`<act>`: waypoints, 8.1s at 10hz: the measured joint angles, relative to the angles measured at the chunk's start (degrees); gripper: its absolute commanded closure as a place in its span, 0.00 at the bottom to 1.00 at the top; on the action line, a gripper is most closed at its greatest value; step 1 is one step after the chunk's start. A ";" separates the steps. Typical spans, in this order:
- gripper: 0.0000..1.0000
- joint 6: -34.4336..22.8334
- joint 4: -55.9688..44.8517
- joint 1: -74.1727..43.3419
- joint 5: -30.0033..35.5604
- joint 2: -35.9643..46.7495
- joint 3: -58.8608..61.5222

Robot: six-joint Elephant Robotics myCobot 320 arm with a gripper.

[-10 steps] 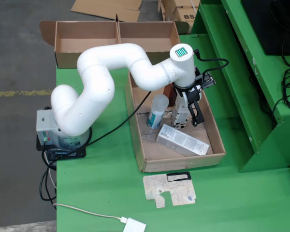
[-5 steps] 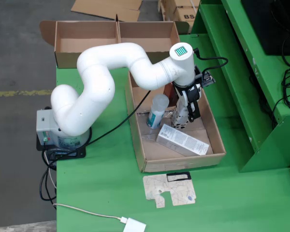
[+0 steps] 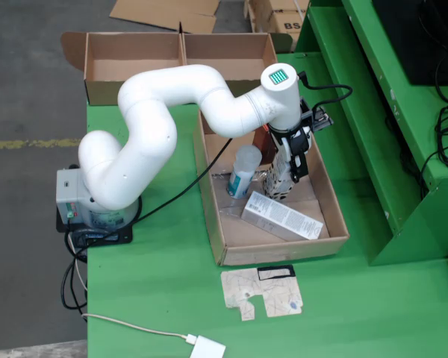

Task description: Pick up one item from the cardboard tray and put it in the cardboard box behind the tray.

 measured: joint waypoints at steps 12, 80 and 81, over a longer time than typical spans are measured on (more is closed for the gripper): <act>1.00 0.09 0.00 0.00 0.00 0.00 0.00; 1.00 14.15 6.59 67.76 -30.50 -31.55 56.34; 1.00 14.24 6.59 67.76 -30.50 -31.29 56.43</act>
